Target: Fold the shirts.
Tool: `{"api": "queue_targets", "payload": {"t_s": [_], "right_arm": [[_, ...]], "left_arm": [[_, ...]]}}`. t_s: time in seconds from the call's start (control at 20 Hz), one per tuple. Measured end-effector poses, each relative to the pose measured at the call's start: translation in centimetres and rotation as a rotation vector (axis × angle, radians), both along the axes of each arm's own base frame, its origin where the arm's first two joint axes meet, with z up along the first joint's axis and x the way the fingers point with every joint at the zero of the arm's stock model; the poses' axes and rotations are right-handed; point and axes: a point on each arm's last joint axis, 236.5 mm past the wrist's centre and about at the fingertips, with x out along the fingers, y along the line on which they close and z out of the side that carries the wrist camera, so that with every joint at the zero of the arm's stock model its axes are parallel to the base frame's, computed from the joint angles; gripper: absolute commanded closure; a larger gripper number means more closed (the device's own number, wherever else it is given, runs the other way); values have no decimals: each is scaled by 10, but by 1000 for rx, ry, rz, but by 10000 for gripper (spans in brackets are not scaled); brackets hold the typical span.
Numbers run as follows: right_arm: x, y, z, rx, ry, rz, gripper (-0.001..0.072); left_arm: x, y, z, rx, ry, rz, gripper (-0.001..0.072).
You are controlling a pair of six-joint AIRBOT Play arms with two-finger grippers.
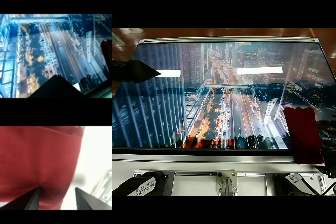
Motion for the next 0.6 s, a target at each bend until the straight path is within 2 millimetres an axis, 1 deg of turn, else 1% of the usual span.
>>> {"api": "queue_targets", "payload": {"t_s": [0.1,0.15,0.2,0.25,0.3,0.35,0.4,0.45,0.5,0.55,0.6], "right_arm": [[-4,-2,2,-7,19,-6,150],[-5,-6,6,-22,23,-14,150],[-3,-15,14,-55,17,-22,151],[2,-27,25,-100,0,-32,153],[11,-44,43,-172,-37,-46,169],[24,-64,65,-258,-94,-66,178],[41,-85,94,-358,-172,-81,275],[63,-102,127,-460,-266,-85,344],[91,-114,166,-569,-374,-50,344],[120,-114,200,-651,-471,20,344],[154,-104,235,-725,-569,129,344]], "left_arm": [[0,0,0,1,-1,-1,667],[0,0,0,1,-2,-1,667],[0,0,0,1,-2,-1,666],[0,0,0,1,-3,-2,667],[0,0,1,1,-5,-1,667],[2,0,1,-1,-10,4,667],[5,1,3,-4,-21,13,668],[10,2,4,-9,-33,24,668],[17,2,5,-12,-50,39,669],[25,1,4,-9,-65,50,669],[32,-1,0,4,-72,54,669]]}}
